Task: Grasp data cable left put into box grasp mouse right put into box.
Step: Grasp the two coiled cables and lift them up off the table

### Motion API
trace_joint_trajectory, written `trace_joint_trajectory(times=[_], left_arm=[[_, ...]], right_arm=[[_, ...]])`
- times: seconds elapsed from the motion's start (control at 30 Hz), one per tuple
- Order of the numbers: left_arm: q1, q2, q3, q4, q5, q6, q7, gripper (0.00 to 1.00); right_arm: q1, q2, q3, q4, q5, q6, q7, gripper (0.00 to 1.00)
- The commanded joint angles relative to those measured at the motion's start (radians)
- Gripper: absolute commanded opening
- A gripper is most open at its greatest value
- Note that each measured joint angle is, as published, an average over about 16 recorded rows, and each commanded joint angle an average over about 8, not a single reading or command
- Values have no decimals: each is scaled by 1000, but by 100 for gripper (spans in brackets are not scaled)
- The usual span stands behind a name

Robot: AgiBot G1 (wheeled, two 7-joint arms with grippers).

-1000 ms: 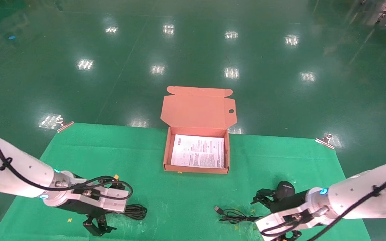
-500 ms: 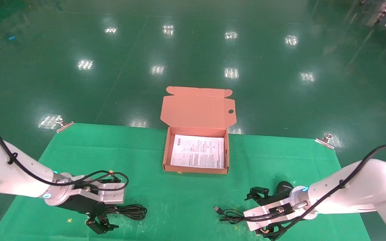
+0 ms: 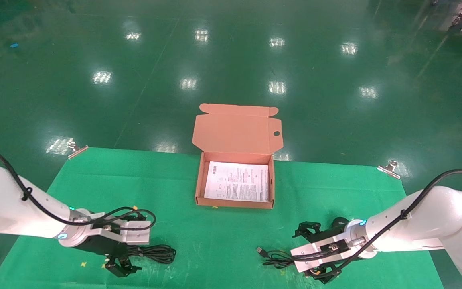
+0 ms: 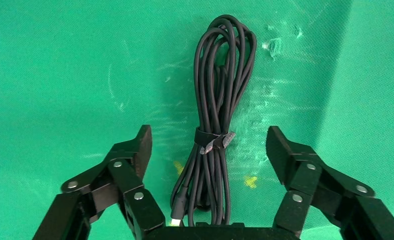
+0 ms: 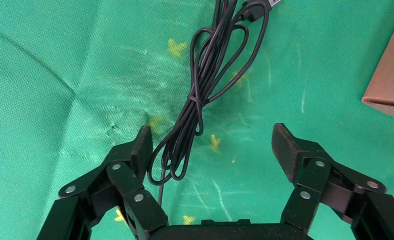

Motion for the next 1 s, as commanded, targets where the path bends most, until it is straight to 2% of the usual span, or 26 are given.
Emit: trace_joint_trajectory(times=[0.03, 1.0], left_arm=[[0, -1, 0, -3, -1, 2, -1, 0], [0, -5, 0, -14, -3, 9, -4, 0]], right_arm=[[-1, 1, 0, 3, 0, -1, 1, 0], [-4, 6, 1, 16, -1, -5, 5, 0]])
